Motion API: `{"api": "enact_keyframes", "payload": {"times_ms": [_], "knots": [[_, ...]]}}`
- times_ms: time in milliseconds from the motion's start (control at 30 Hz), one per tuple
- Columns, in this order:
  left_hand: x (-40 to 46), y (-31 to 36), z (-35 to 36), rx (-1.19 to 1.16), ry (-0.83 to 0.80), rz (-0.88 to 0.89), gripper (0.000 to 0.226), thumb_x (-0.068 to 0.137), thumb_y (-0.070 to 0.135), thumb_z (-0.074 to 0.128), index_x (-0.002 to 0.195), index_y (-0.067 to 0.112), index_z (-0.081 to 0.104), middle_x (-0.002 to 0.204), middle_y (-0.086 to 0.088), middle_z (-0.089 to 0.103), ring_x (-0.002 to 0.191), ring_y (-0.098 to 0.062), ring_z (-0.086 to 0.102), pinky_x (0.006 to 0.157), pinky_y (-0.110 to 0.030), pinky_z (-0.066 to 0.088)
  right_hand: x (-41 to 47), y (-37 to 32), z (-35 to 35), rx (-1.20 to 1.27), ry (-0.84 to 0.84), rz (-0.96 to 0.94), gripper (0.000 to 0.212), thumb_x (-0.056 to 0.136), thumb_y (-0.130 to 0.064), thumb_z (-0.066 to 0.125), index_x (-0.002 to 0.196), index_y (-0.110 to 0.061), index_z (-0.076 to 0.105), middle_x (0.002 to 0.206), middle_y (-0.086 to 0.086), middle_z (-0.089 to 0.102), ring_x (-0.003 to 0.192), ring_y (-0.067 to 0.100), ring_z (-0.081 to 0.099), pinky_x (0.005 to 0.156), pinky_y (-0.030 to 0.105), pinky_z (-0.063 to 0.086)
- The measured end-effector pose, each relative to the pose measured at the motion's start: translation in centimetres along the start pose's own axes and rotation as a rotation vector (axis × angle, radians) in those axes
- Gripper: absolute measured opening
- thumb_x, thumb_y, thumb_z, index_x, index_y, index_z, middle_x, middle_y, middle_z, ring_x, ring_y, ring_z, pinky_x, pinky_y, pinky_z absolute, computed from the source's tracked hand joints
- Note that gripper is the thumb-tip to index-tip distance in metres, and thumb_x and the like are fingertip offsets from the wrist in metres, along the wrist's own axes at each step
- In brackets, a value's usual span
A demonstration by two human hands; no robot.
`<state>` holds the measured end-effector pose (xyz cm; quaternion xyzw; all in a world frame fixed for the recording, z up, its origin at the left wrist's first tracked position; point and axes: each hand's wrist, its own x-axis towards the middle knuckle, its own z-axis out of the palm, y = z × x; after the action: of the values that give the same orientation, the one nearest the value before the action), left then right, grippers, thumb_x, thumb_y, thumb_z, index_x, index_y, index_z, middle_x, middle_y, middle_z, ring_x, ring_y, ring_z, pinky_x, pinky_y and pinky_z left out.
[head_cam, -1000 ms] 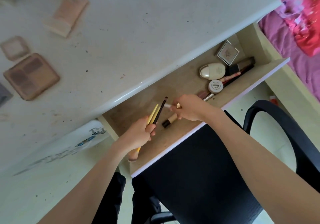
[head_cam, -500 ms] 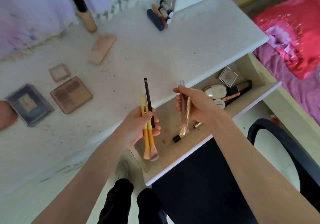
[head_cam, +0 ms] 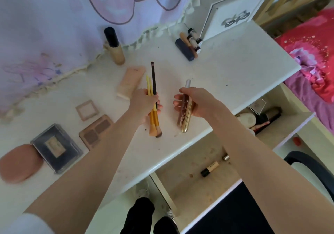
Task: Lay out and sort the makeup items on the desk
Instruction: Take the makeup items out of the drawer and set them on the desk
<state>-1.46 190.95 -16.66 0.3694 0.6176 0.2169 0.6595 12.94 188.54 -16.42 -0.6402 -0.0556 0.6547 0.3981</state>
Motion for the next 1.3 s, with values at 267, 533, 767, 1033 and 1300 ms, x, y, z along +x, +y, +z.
{"api": "enact_keyframes", "payload": {"times_ms": [267,533,767,1033,1300], "knots": [[5.4,3.9,1.3,0.026,0.039,-0.013,0.010,0.086,-0.005,0.052,0.078,0.002,0.051,0.063,-0.013,0.053,0.054,-0.027,0.056,0.065,-0.041,0.054,4.1,-5.3,2.1,-0.216,0.174,-0.125,0.014,0.094,-0.008,0.051,0.105,0.001,0.051,0.074,0.013,0.060,0.059,0.022,0.058,0.066,0.035,0.054],[9.2,6.2,2.8,0.027,0.101,-0.010,0.011,0.077,-0.003,0.059,0.083,0.001,0.051,0.103,-0.027,0.061,0.092,-0.041,0.064,0.077,-0.055,0.054,7.1,-9.2,3.6,-0.400,0.184,-0.409,0.016,0.092,-0.004,0.051,0.100,0.010,0.054,0.092,0.007,0.060,0.057,0.018,0.051,0.060,0.031,0.046],[9.6,7.9,3.9,0.028,0.126,0.074,0.013,0.082,-0.004,0.053,0.080,0.009,0.049,0.084,-0.012,0.052,0.099,-0.037,0.059,0.092,-0.046,0.050,9.1,-9.9,3.7,-0.543,0.276,-0.545,0.021,0.088,-0.021,0.057,0.095,-0.004,0.065,0.105,-0.005,0.054,0.061,0.013,0.054,0.085,0.038,0.052],[8.1,5.9,3.8,0.122,0.137,0.172,0.056,0.088,-0.003,0.047,0.140,0.011,0.031,0.140,-0.009,0.036,0.122,-0.022,0.042,0.090,-0.024,0.038,6.8,-7.8,2.4,-0.816,0.444,-0.696,0.032,0.096,-0.016,0.044,0.124,-0.011,0.057,0.123,0.003,0.060,0.100,0.015,0.057,0.091,0.025,0.043],[7.7,4.6,4.1,0.047,0.052,0.219,0.029,0.093,0.004,0.037,0.107,0.019,0.056,0.105,0.001,0.056,0.103,-0.019,0.055,0.095,-0.036,0.047,5.4,-2.9,-1.4,-1.313,0.306,-0.751,0.041,0.094,-0.026,0.052,0.134,-0.015,0.049,0.136,0.002,0.047,0.120,0.020,0.043,0.097,0.024,0.032]]}}
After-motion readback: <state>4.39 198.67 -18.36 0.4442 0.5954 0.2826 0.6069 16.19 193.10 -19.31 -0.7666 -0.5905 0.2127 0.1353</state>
